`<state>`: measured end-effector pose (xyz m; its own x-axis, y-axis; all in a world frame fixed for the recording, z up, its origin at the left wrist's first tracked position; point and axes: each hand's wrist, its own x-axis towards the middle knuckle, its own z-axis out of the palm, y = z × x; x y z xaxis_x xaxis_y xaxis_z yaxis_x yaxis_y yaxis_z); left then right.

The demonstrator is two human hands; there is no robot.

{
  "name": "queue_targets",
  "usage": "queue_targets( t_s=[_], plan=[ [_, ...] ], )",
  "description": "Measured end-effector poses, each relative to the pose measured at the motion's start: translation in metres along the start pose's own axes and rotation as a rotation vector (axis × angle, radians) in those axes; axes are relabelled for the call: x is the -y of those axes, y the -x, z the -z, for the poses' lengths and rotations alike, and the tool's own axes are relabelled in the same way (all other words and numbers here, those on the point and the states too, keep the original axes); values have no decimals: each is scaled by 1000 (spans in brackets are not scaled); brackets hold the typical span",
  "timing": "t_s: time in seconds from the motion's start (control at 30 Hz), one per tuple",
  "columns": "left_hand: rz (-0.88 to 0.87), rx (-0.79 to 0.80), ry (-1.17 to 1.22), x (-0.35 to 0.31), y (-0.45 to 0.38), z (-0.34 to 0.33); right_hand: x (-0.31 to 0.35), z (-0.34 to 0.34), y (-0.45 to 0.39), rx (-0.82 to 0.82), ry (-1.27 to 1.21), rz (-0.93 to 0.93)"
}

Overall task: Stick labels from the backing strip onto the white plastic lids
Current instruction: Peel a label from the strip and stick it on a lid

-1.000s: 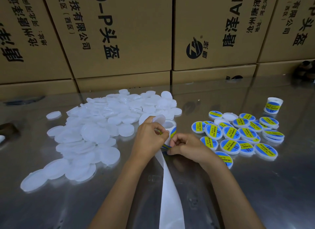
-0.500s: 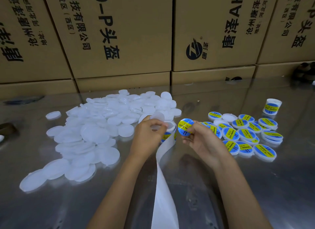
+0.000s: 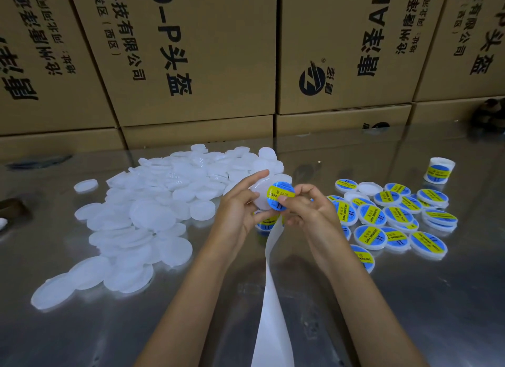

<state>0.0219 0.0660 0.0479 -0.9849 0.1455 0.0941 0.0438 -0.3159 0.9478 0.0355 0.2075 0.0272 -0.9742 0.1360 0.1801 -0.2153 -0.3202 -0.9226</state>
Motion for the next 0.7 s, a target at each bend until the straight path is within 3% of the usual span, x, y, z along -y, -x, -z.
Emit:
queue_targets(
  t_s=[0.27, 0.7],
  plan=[
    [14, 50, -25, 3, -1, -1, -4, -5, 0, -55, 87, 41],
    [-116, 77, -246, 6, 3, -4, -5, -5, 0, -83, 90, 55]
  ],
)
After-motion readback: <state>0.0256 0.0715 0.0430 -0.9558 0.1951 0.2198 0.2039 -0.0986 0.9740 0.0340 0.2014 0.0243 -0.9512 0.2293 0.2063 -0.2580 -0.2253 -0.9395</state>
